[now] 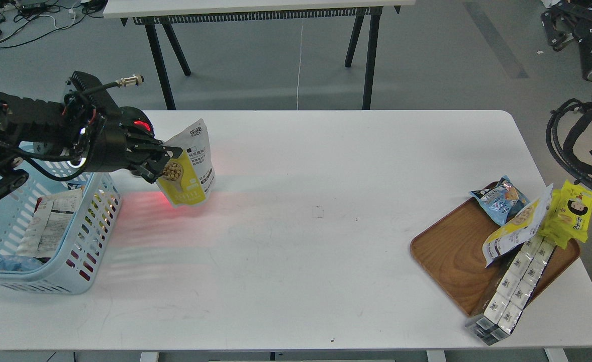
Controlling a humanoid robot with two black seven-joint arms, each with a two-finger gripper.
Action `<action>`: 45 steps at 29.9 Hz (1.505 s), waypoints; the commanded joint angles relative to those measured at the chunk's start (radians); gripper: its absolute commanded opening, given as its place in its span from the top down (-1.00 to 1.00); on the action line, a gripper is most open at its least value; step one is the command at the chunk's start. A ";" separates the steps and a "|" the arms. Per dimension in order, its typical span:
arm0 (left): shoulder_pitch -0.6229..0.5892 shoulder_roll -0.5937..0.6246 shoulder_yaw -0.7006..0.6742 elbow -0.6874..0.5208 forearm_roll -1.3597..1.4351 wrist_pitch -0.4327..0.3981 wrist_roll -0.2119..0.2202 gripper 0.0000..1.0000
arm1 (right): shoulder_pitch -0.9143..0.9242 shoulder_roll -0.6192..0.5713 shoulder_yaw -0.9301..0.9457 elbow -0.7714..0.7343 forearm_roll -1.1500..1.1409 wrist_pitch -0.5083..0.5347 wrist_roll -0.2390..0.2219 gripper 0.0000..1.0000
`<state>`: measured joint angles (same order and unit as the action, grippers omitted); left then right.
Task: Scan snack and place in basket
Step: 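Carry the pouch with the left gripper past the red scanner, then lower the pouch into the blue basket and open the left gripper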
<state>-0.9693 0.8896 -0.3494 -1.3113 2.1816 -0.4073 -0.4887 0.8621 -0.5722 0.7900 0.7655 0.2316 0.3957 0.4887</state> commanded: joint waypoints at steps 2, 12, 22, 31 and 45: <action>-0.003 0.008 -0.003 -0.042 0.000 -0.016 0.000 0.99 | 0.002 -0.002 0.000 -0.002 0.000 0.000 0.000 -0.98; -0.005 0.114 -0.146 -0.204 0.000 -0.081 0.000 0.99 | 0.000 -0.020 0.000 0.000 0.000 0.003 0.000 -0.98; -0.002 0.324 -0.209 -0.224 -0.080 -0.081 0.000 0.99 | 0.000 -0.023 0.002 0.003 0.000 0.006 0.000 -0.98; 0.004 0.526 -0.169 -0.236 -0.267 -0.081 0.000 0.99 | -0.002 -0.021 0.002 -0.008 0.000 0.031 0.000 -0.98; 0.004 0.646 0.009 -0.169 -0.396 -0.081 0.000 0.98 | -0.005 -0.020 0.003 -0.008 0.000 0.034 0.000 -0.98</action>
<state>-0.9661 1.5379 -0.3638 -1.5174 1.7933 -0.4888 -0.4887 0.8579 -0.5922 0.7931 0.7574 0.2316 0.4296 0.4887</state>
